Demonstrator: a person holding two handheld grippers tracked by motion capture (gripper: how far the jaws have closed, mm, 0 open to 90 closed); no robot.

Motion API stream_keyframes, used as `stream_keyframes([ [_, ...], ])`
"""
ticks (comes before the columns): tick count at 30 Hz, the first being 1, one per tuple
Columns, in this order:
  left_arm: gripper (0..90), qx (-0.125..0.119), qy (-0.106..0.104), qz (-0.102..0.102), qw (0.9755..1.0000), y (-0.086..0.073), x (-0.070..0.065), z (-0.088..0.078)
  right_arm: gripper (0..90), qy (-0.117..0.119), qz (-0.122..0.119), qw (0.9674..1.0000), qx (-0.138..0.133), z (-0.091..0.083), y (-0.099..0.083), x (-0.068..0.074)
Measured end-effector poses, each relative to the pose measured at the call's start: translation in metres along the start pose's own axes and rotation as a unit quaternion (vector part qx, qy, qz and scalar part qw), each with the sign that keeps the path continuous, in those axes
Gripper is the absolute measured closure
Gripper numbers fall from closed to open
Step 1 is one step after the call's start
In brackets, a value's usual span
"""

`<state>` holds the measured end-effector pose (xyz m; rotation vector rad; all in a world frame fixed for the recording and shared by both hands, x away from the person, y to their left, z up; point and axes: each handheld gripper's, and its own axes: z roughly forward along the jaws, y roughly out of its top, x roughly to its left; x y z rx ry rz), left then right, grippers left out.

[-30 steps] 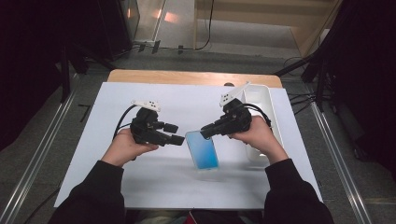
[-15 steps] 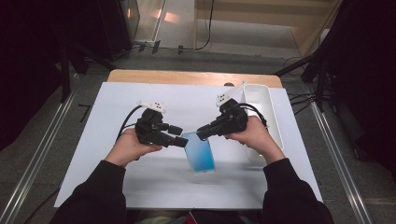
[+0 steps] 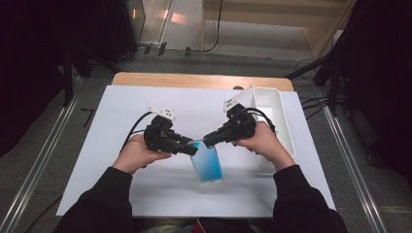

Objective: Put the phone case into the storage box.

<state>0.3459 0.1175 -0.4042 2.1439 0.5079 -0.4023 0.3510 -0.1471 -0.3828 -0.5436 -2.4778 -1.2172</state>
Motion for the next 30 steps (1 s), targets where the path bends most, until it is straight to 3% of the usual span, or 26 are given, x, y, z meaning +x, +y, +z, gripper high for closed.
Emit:
stream_keyframes([
  [4,64.1,-0.001,-0.002,0.004,1.0,-0.0001,0.0002,0.0002,77.9,0.006,0.0,1.0,0.0,0.0017,-0.0005,-0.0015],
  [7,66.7,-0.006,-0.002,0.014,0.9999,-0.0005,-0.0005,-0.0001,77.9,0.01,0.003,0.9999,0.001,0.003,-0.0007,-0.0017],
  [16,76.5,-0.001,-0.001,0.018,0.9998,-0.001,-0.0012,0.0013,77.9,0.01,0.009,0.9999,0.008,0.0046,-0.0013,-0.0025],
  [23,78.3,0.004,0.004,0.016,0.9999,-0.0008,-0.0023,0.0023,77.9,0.013,0.016,0.9997,0.009,0.0042,-0.0023,-0.0038],
  [30,79.1,-0.006,0.003,0.009,0.9999,0.0013,-0.0044,0.0005,77.6,0.015,0.024,0.9996,-0.003,0.0009,-0.0024,-0.0042],
])
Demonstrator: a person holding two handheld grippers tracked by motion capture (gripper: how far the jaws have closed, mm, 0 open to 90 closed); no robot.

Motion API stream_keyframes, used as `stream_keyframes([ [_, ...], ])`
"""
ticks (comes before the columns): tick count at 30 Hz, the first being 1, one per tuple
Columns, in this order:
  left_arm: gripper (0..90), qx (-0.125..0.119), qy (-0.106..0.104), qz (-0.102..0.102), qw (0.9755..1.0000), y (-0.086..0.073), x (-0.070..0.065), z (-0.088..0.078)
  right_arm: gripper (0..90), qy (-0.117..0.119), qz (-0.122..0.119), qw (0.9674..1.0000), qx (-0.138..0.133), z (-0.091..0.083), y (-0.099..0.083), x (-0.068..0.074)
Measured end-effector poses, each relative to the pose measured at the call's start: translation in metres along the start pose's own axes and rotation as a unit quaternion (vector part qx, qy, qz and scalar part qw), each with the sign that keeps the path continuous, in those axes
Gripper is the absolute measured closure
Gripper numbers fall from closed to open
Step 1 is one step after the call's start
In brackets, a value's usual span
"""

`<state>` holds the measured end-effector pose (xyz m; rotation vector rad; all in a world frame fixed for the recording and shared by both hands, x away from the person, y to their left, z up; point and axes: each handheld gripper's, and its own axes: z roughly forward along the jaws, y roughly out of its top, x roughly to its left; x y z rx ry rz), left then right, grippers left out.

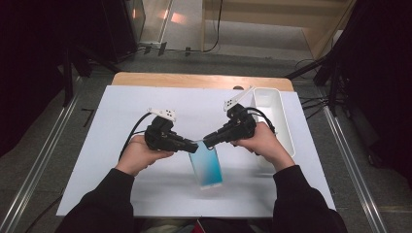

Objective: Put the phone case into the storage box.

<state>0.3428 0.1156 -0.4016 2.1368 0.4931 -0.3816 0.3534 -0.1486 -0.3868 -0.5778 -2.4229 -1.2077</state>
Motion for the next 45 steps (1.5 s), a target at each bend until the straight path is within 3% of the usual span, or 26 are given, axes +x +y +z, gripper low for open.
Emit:
stream_keyframes([
  [3,79.1,0.004,0.004,0.0,1.0,0.0,0.0,0.0,77.3,0.001,0.001,1.0,0.002,0.001,0.0,0.0],
  [9,79.5,0.001,-0.009,-0.016,0.9998,0.0,0.0,-0.002,75.2,-0.003,0.007,1.0,0.002,0.001,0.0,0.0],
  [20,80.0,0.002,-0.016,-0.02,0.9997,0.002,-0.003,-0.002,71.9,-0.006,0.008,0.9999,0.001,0.001,-0.001,0.002],
  [26,80.2,0.004,-0.008,-0.023,0.9997,0.003,-0.004,-0.004,56.9,-0.012,0.003,0.9998,-0.018,-0.003,-0.001,0.006],
  [31,80.2,0.004,-0.006,-0.027,0.9996,0.004,-0.005,-0.007,42.9,-0.038,0.004,0.9986,-0.037,-0.011,-0.004,0.009],
  [37,80.1,-0.001,0.004,-0.033,0.9994,0.005,-0.007,-0.013,31.4,-0.055,0.011,0.997,-0.053,-0.014,-0.011,0.006],
  [45,80.1,-0.008,0.011,-0.047,0.9988,0.005,-0.005,-0.021,18.0,-0.087,-0.006,0.9936,-0.071,-0.011,-0.021,0.007],
])
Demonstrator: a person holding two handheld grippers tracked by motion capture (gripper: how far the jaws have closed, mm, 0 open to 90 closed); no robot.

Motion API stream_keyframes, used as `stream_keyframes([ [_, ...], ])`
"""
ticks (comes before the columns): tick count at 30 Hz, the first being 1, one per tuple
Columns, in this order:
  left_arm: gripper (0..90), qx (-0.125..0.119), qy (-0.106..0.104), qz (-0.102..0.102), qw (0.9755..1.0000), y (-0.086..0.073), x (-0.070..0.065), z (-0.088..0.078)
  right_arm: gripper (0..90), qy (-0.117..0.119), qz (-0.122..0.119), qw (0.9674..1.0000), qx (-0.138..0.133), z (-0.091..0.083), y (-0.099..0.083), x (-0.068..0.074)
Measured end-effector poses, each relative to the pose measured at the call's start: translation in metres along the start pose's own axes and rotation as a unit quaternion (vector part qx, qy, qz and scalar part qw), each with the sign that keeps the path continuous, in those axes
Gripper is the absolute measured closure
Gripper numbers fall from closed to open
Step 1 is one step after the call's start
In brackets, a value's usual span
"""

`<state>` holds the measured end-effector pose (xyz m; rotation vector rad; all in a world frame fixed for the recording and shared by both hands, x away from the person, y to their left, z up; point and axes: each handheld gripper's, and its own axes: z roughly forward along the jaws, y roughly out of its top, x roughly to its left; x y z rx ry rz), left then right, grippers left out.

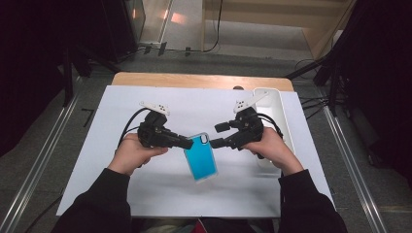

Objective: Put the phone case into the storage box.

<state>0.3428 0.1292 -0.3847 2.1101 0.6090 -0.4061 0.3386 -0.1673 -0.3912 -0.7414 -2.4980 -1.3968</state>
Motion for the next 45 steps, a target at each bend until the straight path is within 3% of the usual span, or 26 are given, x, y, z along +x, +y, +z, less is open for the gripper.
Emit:
stream_keyframes([
  [2,80.1,0.0,0.003,-0.004,1.0,0.0,0.001,-0.002,15.6,-0.004,0.003,1.0,-0.002,0.0,-0.002,0.0],
  [5,80.1,-0.004,0.004,-0.009,0.9999,0.0,0.002,-0.004,0.0,-0.017,0.004,0.9998,-0.003,0.003,-0.006,0.001],
  [7,80.1,-0.005,0.005,-0.01,0.9999,0.0,0.002,-0.006,0.0,-0.039,-0.003,0.9992,-0.013,0.004,-0.009,0.003],
  [9,80.1,-0.006,0.006,-0.013,0.9999,0.0,0.002,-0.008,0.0,-0.044,0.014,0.9988,-0.016,0.005,-0.011,0.003],
  [16,80.1,-0.018,0.018,-0.033,0.9991,0.0,0.006,-0.016,0.0,-0.07,0.012,0.9974,-0.013,0.009,-0.016,0.008],
  [22,80.1,-0.024,0.032,-0.051,0.9979,0.0,0.008,-0.022,0.0,-0.095,0.036,0.9945,-0.023,0.01,-0.025,0.01],
  [26,80.1,-0.03,0.048,-0.059,0.9967,0.0,0.01,-0.025,0.0,-0.117,0.037,0.9916,-0.039,0.011,-0.031,0.015],
  [34,80.1,-0.038,0.07,-0.078,0.9938,0.001,0.009,-0.029,0.0,-0.126,0.055,0.989,-0.055,0.017,-0.04,0.019],
  [37,80.1,-0.039,0.079,-0.079,0.993,0.001,0.009,-0.031,0.0,-0.149,0.034,0.9862,-0.063,0.02,-0.043,0.021],
  [40,80.1,-0.044,0.086,-0.084,0.9918,0.001,0.011,-0.033,0.0,-0.145,0.039,0.9871,-0.056,0.023,-0.045,0.023],
  [45,80.1,-0.06,0.111,-0.099,0.9871,0.0,0.013,-0.037,0.0,-0.161,0.029,0.9857,-0.04,0.03,-0.046,0.028],
])
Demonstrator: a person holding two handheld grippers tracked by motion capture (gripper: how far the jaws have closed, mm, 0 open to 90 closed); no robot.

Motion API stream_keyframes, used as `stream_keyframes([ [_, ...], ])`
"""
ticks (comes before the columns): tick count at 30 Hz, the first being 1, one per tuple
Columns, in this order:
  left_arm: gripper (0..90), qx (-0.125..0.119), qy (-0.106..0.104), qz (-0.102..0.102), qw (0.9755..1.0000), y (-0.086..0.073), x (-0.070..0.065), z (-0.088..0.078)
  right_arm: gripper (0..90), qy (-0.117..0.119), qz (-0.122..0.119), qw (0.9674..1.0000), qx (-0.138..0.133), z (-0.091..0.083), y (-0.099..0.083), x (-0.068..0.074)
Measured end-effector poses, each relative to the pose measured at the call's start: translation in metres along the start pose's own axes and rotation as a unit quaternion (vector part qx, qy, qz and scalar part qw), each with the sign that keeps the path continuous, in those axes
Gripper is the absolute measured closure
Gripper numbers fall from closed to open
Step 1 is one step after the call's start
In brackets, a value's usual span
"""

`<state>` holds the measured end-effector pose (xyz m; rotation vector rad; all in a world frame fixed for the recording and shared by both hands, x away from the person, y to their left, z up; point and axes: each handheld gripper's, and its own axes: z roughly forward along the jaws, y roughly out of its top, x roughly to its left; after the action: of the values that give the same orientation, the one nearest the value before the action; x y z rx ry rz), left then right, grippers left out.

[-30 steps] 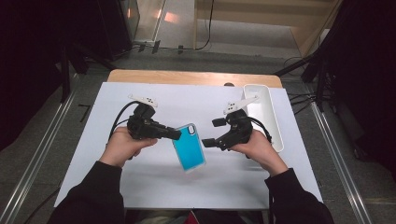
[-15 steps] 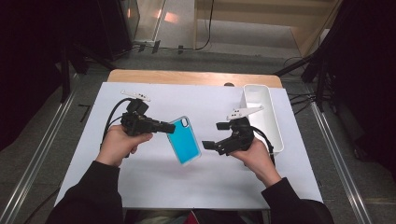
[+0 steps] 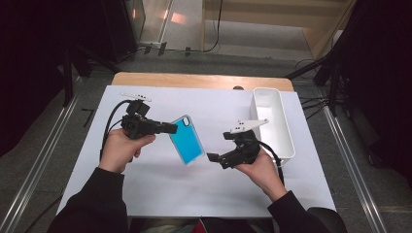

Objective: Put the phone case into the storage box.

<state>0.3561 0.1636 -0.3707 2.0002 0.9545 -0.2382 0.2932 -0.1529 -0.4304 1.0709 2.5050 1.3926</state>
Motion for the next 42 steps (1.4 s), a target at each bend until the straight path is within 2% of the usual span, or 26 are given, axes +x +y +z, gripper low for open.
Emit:
stream_keyframes([
  [3,80.1,-0.003,0.003,-0.018,0.9998,0.0,0.003,0.0,0.0,-0.002,0.0,1.0,-0.001,0.002,0.0,0.003],
  [6,80.1,-0.004,0.014,-0.026,0.9996,-0.001,0.002,0.002,0.0,-0.01,-0.006,0.9999,0.002,0.004,-0.001,0.007],
  [10,80.1,-0.008,0.016,-0.028,0.9994,-0.001,-0.001,0.005,0.0,-0.018,-0.015,0.9997,-0.004,0.006,-0.001,0.012],
  [13,80.2,-0.009,0.012,-0.03,0.9994,-0.001,-0.003,0.008,0.0,-0.022,-0.013,0.9996,-0.013,0.008,0.001,0.015],
  [15,80.1,-0.01,0.018,-0.029,0.9994,-0.001,-0.005,0.011,0.0,-0.022,-0.013,0.9996,-0.014,0.009,0.002,0.016],
  [19,80.1,-0.009,0.019,-0.041,0.9989,-0.003,-0.004,0.016,0.0,-0.032,-0.001,0.9992,-0.022,0.011,0.004,0.016],
  [23,80.2,0.001,0.009,-0.054,0.9985,-0.004,-0.002,0.02,0.0,-0.035,0.003,0.9993,-0.014,0.014,0.005,0.017],
  [31,80.1,-0.004,0.024,-0.057,0.9981,-0.003,-0.005,0.026,0.0,-0.038,-0.004,0.9993,-0.005,0.019,0.014,0.017],
  [34,80.1,-0.007,0.014,-0.061,0.998,-0.003,-0.005,0.029,0.0,-0.041,-0.002,0.9991,-0.004,0.02,0.018,0.017],
  [37,80.1,0.0,0.024,-0.062,0.9978,-0.004,-0.007,0.033,0.0,-0.05,-0.002,0.9987,0.009,0.022,0.021,0.017],
  [39,80.1,-0.001,0.018,-0.065,0.9977,-0.004,-0.007,0.035,0.0,-0.051,0.001,0.9987,0.01,0.023,0.022,0.017],
  [42,80.1,0.001,0.019,-0.065,0.9977,-0.004,-0.007,0.036,0.0,-0.049,-0.001,0.9988,0.005,0.024,0.023,0.017],
])
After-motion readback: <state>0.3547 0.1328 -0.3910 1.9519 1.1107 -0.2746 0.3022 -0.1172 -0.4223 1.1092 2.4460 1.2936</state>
